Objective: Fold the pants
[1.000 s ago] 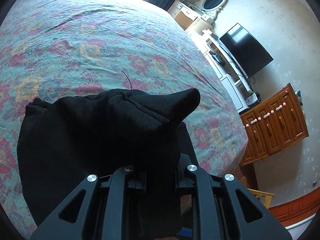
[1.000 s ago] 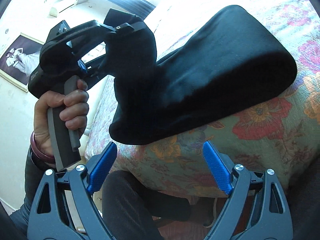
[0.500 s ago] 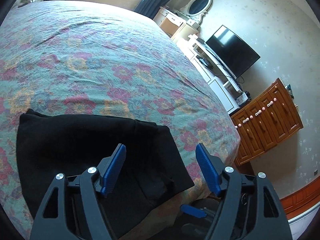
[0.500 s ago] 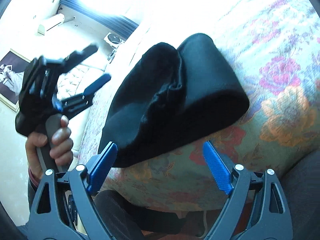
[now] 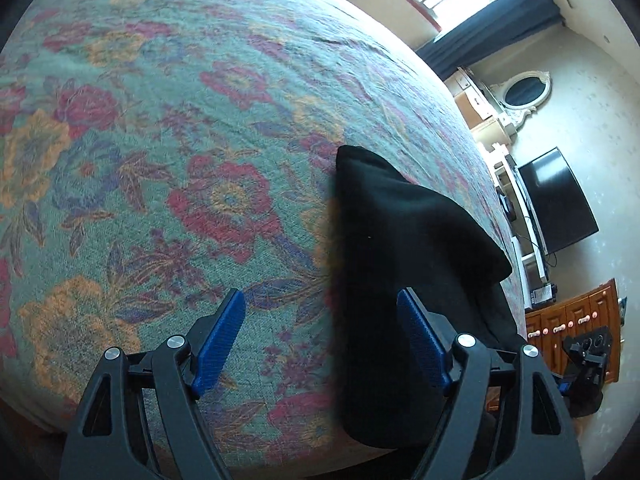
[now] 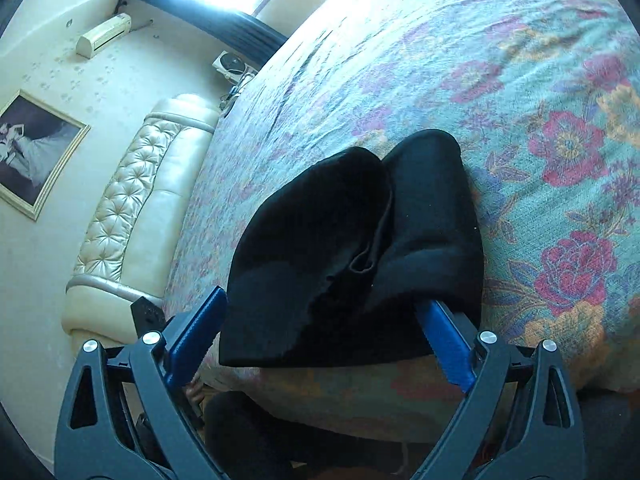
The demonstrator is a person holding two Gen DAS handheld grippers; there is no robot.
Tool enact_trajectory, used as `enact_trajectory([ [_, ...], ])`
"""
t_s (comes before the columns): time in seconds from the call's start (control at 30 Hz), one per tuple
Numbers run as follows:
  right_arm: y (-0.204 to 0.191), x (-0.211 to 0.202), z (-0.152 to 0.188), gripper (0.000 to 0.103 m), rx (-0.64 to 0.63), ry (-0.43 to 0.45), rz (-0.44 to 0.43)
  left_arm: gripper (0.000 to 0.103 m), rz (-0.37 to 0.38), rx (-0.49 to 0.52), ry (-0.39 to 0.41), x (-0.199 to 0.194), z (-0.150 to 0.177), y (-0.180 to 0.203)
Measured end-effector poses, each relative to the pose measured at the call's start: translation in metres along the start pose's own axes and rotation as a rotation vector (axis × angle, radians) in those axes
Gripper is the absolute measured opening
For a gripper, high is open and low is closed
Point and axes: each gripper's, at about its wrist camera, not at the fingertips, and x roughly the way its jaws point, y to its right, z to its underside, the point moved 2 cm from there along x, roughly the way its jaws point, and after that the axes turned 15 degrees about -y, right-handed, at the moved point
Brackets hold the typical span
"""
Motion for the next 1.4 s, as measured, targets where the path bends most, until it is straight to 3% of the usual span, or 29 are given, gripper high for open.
enact_trajectory([
  [0.1,-0.011,-0.021,0.008,0.095,-0.027,-0.012,-0.051,0.077,0.038,-0.019,-0.018,0.008,0.004,-0.001],
  [0.23,-0.009,-0.043,0.005,0.095,-0.005,0.051,-0.107,0.082,0.011,0.005,-0.013,0.019,0.009,0.01],
  [0.47,0.034,0.024,-0.035,0.095,0.1,-0.088,-0.065,0.083,0.009,0.015,0.0,0.021,0.01,0.009],
  [0.63,0.019,0.055,-0.044,0.095,0.025,-0.178,0.01,0.085,0.012,0.01,0.006,0.024,0.008,0.006],
  [0.67,0.016,0.059,-0.044,0.086,0.007,-0.191,0.017,0.085,0.012,0.012,0.007,0.023,0.009,0.004],
  [0.7,0.014,0.064,-0.046,0.071,-0.007,-0.212,0.022,0.085,0.011,0.012,0.009,0.023,0.009,0.004],
  [0.73,0.013,0.069,-0.047,0.04,-0.012,-0.234,0.03,0.085,0.01,0.012,0.01,0.023,0.01,0.004],
  [0.77,0.014,0.073,-0.047,0.024,-0.011,-0.251,0.05,0.085,0.007,0.012,0.01,0.023,0.01,0.004],
  [0.8,0.015,0.076,-0.048,0.019,-0.017,-0.262,0.069,0.085,0.003,0.012,0.011,0.022,0.01,0.004],
  [0.93,0.012,0.062,-0.046,0.012,-0.06,-0.241,0.063,0.085,-0.017,0.038,0.024,0.017,0.009,0.01],
  [1.1,0.013,0.028,-0.043,0.01,-0.096,-0.172,0.067,0.085,0.029,0.116,0.07,0.007,0.011,0.032],
  [1.4,0.052,0.024,-0.041,0.01,-0.028,-0.162,0.092,0.085,-0.011,0.155,-0.01,0.034,0.021,0.042],
])
